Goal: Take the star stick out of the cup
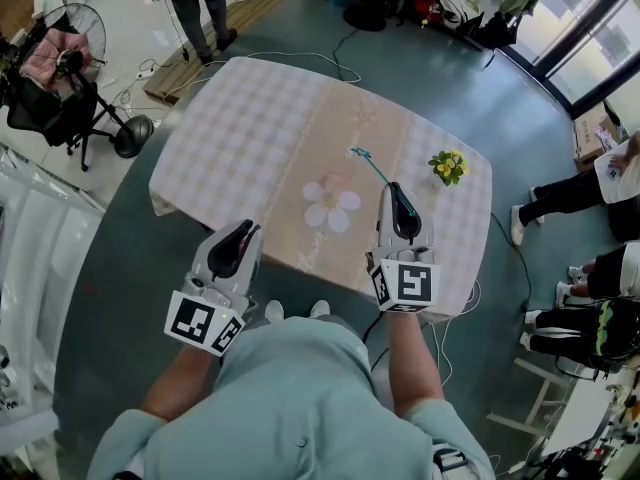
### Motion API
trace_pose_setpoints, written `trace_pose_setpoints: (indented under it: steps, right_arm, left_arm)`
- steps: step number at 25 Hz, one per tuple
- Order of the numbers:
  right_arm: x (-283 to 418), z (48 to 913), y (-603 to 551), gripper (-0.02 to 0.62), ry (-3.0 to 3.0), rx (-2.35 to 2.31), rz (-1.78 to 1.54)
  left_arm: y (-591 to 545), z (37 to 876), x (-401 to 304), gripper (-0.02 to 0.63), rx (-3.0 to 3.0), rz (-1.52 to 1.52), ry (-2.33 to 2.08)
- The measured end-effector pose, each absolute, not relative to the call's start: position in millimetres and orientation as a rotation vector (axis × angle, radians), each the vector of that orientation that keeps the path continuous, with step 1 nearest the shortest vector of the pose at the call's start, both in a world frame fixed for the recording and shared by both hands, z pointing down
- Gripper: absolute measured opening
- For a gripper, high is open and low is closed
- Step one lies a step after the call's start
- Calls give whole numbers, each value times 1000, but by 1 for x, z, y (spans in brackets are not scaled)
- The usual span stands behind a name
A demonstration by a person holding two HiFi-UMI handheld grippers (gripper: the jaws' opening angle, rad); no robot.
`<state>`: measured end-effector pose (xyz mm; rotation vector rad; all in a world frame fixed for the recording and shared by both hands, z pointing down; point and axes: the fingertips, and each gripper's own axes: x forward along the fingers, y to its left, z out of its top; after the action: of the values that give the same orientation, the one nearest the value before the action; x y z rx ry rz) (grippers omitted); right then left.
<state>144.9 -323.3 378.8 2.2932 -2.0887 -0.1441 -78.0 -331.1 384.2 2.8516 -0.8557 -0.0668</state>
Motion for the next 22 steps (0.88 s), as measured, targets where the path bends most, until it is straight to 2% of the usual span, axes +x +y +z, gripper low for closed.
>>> trace_pose_setpoints:
  steps: [22]
  right_arm:
    - [148,378,-319,11,-2091,2299,-125]
  left_arm:
    - [-328,382,-75,51,2858,-67,-847]
